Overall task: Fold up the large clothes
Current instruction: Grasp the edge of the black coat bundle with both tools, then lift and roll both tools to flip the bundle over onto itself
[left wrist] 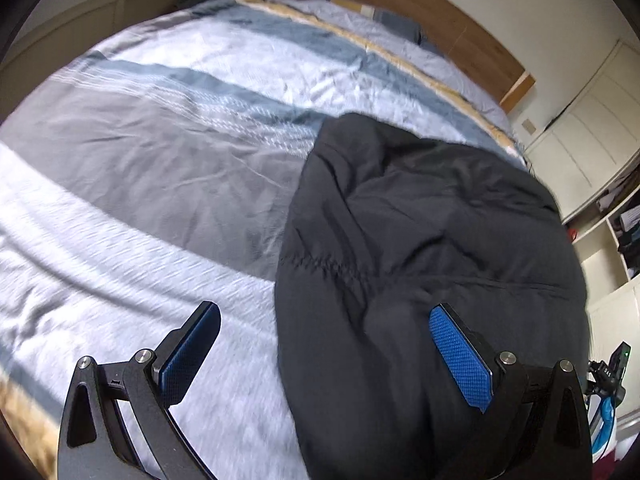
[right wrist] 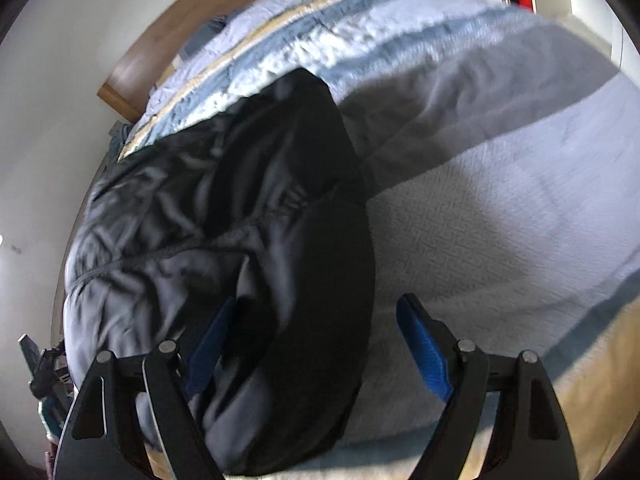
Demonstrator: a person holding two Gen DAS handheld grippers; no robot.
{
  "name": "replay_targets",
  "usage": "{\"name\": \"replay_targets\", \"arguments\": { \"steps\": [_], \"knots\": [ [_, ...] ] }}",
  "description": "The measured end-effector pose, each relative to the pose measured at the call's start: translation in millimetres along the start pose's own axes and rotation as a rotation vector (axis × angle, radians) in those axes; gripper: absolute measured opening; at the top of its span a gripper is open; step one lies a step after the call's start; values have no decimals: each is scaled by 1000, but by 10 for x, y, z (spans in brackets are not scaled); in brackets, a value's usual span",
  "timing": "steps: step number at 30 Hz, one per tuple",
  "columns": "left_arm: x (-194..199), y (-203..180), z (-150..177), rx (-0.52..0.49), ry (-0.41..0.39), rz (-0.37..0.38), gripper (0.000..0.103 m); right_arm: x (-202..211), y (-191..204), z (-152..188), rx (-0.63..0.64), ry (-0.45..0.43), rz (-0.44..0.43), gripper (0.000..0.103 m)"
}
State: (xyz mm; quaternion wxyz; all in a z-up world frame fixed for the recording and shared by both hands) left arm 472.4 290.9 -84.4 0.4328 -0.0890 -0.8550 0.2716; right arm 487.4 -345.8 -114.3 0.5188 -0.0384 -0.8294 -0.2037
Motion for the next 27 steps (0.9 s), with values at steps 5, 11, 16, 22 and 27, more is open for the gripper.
{"name": "replay_targets", "arguments": {
  "steps": [5,11,16,22,27],
  "knots": [
    [-405,168,-11,54,57,86,102,-408,-140,-14,-70,102,-117,101],
    [-668,361,39,197,128,327,102,-683,-29,-72,-74,168,-328,103],
    [-782,287,105,259,170,472,102,-889,261,-76,-40,196,-488,103],
    [-722,-53,119,205,143,467,49,-858,390,-96,-24,133,-451,93],
    [-359,-588,15,70,59,476,21,-538,661,-133,45,35,-455,33]
  ]
}}
Point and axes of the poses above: each gripper's, at about its wrist camera, not at the fingertips, and x roughly against the way its jaws point, y to its left, z to its underside, the point moved 1 cm from there along -x, roughly the way its jaws point, and after that the axes turned 13 degrees about z, right-handed, at the moved point
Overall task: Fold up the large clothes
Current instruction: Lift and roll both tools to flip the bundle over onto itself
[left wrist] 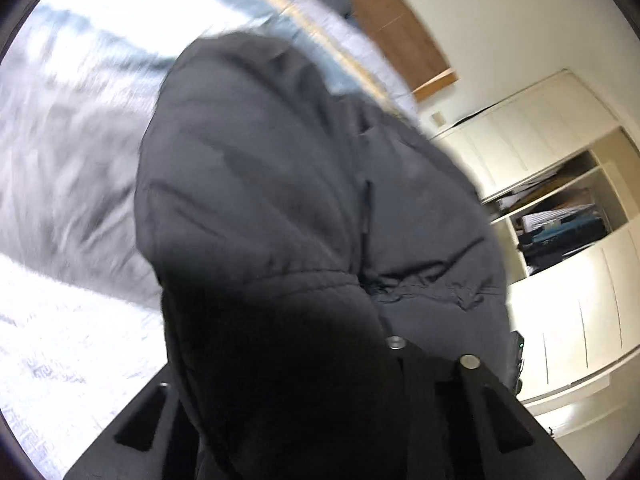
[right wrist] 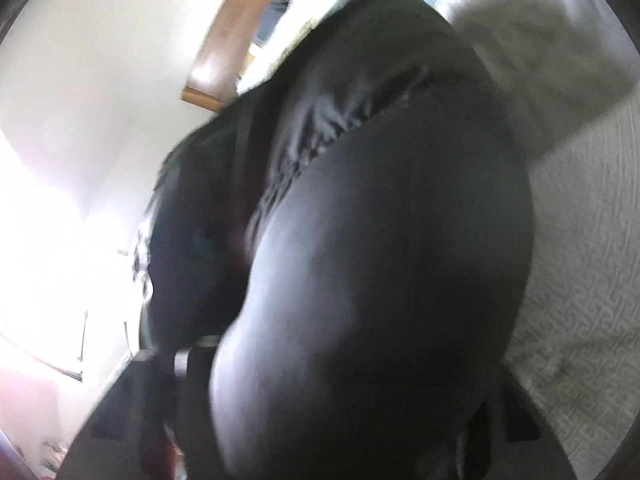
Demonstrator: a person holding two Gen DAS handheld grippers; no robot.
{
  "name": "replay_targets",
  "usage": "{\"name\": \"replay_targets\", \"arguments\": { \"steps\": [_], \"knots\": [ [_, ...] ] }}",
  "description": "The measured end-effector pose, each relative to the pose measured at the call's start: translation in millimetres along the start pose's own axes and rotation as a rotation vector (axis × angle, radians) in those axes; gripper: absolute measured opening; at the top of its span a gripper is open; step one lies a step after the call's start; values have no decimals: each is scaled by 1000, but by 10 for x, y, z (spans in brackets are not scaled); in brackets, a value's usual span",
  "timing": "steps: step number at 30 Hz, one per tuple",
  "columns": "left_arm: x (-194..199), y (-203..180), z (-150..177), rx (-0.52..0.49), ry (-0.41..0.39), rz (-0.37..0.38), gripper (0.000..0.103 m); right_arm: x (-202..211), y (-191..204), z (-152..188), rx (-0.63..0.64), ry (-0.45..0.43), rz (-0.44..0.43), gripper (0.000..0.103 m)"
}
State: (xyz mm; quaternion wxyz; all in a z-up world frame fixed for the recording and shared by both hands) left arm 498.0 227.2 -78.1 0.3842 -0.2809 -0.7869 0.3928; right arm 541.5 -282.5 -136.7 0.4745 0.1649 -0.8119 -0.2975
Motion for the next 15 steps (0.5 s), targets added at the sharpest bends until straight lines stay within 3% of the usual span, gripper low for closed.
{"name": "replay_targets", "arguments": {
  "steps": [4,8,12,15],
  "knots": [
    [196,-623,-91,-96,-68,70,19,268,474,-67,109,-71,-1,22],
    [482,-1148,-53,-178,-97,110,18,610,888,-59,198,-113,-20,21],
    [770,-1306,193,-198,-109,113,18,925,1084,139,243,-136,-51,21],
    [783,-1138,331,-165,-90,89,19,869,1036,312,239,-103,-31,21]
  ]
}}
Point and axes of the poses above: each gripper's, at about its wrist camera, not at the fingertips, and x roughly against the way its jaws point, y to its left, z to its underside, the point moved 1 cm from there along -x, roughly the way its jaws point, and after that the axes turned 13 degrees about z, right-handed, at the moved point
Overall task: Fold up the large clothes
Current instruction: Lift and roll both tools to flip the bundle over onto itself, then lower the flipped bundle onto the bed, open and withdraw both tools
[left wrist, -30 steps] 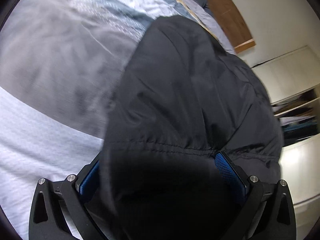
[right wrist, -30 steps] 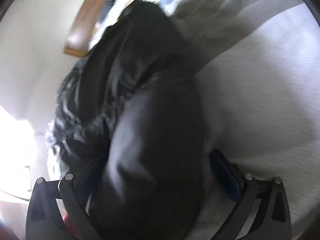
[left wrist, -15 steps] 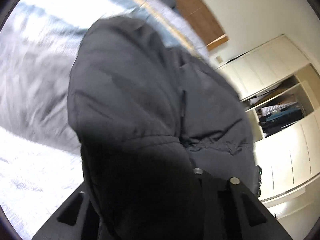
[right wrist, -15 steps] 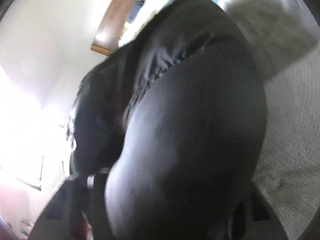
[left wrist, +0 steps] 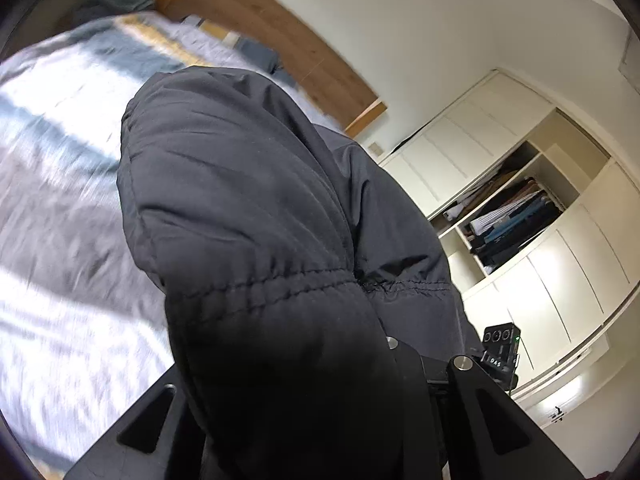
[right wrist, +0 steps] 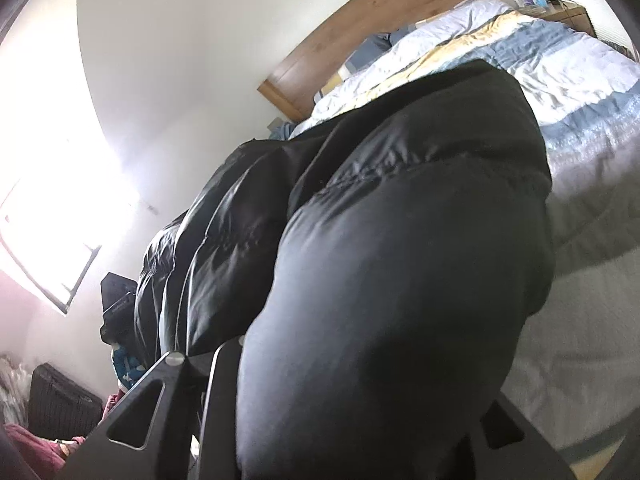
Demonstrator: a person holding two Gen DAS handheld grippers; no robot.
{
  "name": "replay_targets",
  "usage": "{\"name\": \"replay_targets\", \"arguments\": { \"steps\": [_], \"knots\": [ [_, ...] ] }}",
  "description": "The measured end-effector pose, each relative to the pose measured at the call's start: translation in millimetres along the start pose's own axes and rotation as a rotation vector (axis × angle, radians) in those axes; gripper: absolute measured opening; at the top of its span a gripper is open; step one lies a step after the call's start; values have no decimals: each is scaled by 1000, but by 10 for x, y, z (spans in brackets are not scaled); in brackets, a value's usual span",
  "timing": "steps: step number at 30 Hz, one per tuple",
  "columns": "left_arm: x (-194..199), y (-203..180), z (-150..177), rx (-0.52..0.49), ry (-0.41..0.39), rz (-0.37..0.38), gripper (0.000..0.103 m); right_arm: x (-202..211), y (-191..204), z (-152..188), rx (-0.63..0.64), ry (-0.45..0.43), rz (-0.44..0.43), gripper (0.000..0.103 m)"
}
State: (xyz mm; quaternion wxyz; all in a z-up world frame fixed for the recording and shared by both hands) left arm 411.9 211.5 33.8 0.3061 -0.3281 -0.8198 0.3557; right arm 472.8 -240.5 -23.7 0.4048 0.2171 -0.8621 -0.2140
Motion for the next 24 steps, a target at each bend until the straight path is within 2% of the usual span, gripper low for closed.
{"name": "replay_targets", "arguments": {
  "steps": [4,6,9,11,14,16,20,24],
  "knots": [
    [-109,529,399,75,91,-134,19,-273,-161,360,-24,108,82,22],
    [-121,751,526,101,104,-194,21,-365,-302,510,-59,140,102,23],
    [-16,1023,632,161,87,-253,36,-320,-518,634,-145,143,135,35],
    [69,1058,642,177,79,-284,55,-300,-583,691,-143,151,203,60],
    [317,1044,671,172,57,-330,75,-158,-776,625,-169,155,258,75],
    [543,1020,642,163,25,-365,83,31,-1017,638,-210,114,285,80],
    [863,1003,506,174,-43,-419,83,392,-1134,702,-226,65,389,84],
    [1042,754,551,109,-60,-494,83,748,-869,761,-155,15,466,84]
  ]
}}
Point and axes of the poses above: each gripper's, at about its wrist camera, not at the fingertips, and x roughly against the way its jaws point, y to its left, z to its underside, the point moved 1 cm from there along -x, roughly the way its jaws point, and after that the axes turned 13 degrees about z, right-handed, at the moved point
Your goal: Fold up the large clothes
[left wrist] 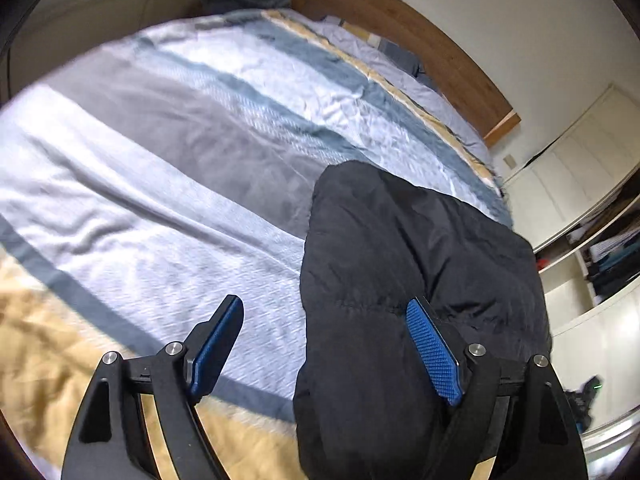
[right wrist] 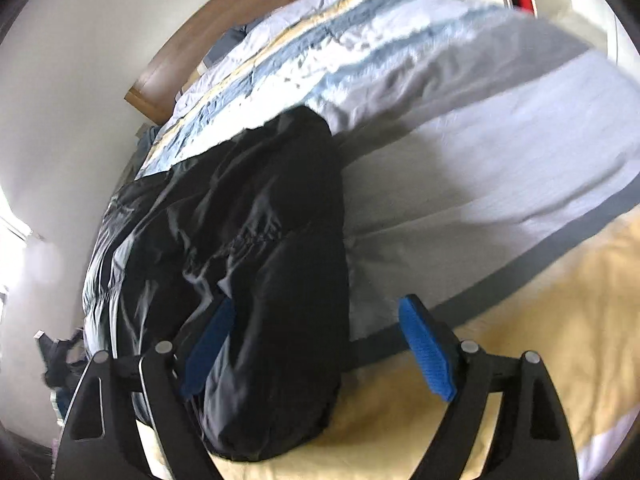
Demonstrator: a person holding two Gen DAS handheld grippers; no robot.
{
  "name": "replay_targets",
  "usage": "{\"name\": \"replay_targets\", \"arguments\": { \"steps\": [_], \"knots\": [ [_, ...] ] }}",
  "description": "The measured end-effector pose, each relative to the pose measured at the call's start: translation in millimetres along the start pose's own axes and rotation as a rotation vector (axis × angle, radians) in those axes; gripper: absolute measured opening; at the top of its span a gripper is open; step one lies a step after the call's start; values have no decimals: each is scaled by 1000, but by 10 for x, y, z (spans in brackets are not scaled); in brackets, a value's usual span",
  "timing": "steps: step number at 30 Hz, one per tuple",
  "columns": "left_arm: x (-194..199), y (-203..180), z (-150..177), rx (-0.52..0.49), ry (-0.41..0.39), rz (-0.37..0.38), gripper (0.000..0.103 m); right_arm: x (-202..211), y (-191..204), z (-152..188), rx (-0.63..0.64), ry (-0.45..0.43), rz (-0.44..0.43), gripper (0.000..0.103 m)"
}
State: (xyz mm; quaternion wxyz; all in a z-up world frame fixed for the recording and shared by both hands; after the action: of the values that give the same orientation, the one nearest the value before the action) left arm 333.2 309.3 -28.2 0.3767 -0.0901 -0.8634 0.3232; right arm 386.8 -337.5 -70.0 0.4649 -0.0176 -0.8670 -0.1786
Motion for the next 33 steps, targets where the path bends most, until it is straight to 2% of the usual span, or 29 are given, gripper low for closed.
{"name": "replay_targets", "arguments": {
  "steps": [6,9,12,16,19,22,30,33],
  "knots": [
    [216,-495,318,-155,-23,-79,85,568,335,192,135,-99,59,84],
    [199,-724,446,-203,-23,-105,90,801,562,454,195,-135,101,84],
    [300,-934,686,-255,-49,-138,103,986,722,686,242,-167,146,84],
    [445,-1148,1081,-315,-87,-188,102,1184,879,1050,267,-222,214,84],
    [540,-1277,1344,-366,-111,-200,102,1348,956,1305,281,-271,268,84],
    [628,-1383,1566,-409,-143,-249,102,1499,1042,1515,296,-325,310,84],
    [880,-1615,1973,-477,-219,-295,102,1858,1246,1947,321,-423,318,84],
    [941,-1669,2069,-488,-217,-285,103,1957,1277,2049,330,-443,311,84]
  ]
}}
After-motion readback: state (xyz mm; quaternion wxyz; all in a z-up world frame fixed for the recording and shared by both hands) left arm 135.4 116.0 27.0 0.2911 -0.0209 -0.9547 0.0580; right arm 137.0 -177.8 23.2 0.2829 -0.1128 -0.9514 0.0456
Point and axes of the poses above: each gripper's, at about its wrist camera, not at the fingertips, and x roughly against the way its jaws point, y to its left, z to its underside, the point moved 1 cm from there along -x, roughly the way its jaws point, and after that the axes turned 13 degrees about z, right-handed, at the moved point
